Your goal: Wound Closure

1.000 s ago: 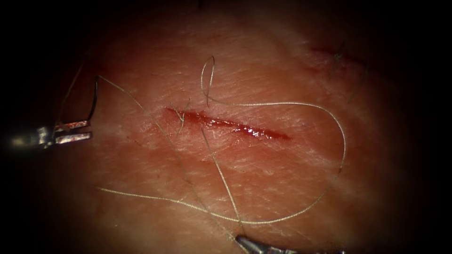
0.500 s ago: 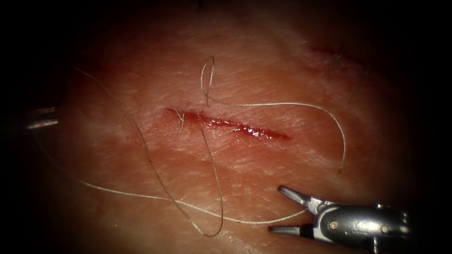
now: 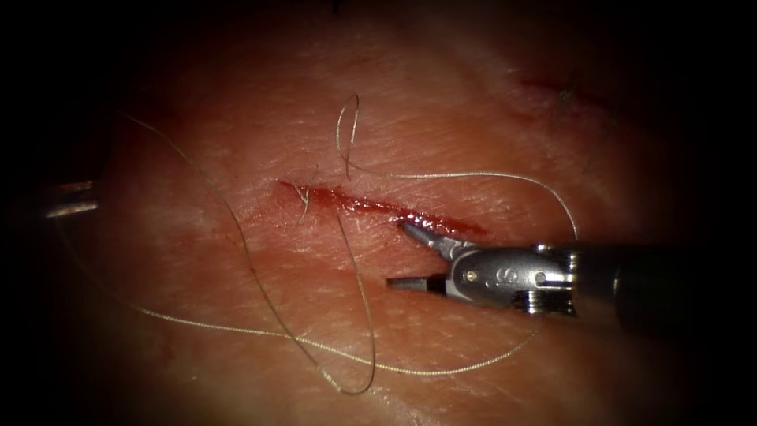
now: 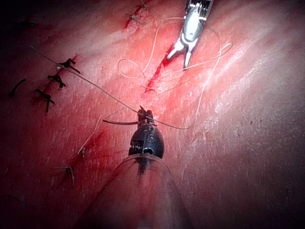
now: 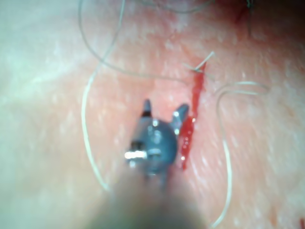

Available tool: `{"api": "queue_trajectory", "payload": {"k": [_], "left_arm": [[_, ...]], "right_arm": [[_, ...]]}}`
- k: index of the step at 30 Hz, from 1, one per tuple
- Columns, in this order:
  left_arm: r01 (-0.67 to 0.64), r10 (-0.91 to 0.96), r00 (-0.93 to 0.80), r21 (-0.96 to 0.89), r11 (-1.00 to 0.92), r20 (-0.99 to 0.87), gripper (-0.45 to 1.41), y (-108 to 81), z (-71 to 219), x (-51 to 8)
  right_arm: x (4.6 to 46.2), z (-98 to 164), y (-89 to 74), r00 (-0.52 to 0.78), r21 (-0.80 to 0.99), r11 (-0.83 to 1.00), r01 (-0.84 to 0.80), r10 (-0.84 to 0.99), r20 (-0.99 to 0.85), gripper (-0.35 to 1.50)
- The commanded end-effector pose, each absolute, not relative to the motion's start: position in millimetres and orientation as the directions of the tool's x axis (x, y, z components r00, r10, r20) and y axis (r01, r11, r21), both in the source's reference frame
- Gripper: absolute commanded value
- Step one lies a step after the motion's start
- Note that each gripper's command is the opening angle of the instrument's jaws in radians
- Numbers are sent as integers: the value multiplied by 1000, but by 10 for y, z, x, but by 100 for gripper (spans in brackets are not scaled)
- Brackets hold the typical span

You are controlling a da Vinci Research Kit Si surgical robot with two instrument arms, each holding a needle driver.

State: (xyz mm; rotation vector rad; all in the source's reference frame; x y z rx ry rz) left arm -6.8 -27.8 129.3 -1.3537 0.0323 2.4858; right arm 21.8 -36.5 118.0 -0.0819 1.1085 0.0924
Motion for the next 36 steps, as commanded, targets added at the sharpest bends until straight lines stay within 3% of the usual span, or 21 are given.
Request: {"api": "queue_trajectory", "payload": {"k": [1, 20, 21, 22, 23, 31, 36], "left_arm": [[-278, 259, -505, -130, -952, -823, -45, -282, 1300, -74], [-278, 260, -504, -130, -952, -824, -45, -283, 1300, -76], [-278, 260, -504, -130, -952, -824, -45, -284, 1300, -76], [-278, 260, -504, -130, -952, -823, -45, -284, 1299, -76], [-277, 260, -503, -131, -952, -824, -45, -285, 1299, -76], [-270, 262, -496, -140, -953, -828, -45, -286, 1297, -85], [-267, 263, -492, -144, -953, -830, -45, -290, 1293, -92]], "right_arm": [[233, 1188, -364, 438, -26, 993, -114, 26, -899, 93], [286, 1190, -342, 393, -42, 989, -143, 18, -919, 86], [287, 1190, -342, 390, -42, 989, -140, 17, -921, 81], [287, 1190, -342, 389, -47, 990, -136, 10, -921, 59], [284, 1190, -343, 374, -44, 992, -117, 3, -927, -35], [246, 1183, -351, 372, -29, 994, -102, 11, -928, -35], [189, 1150, -387, 368, -27, 992, -127, 22, -930, -35]]}}
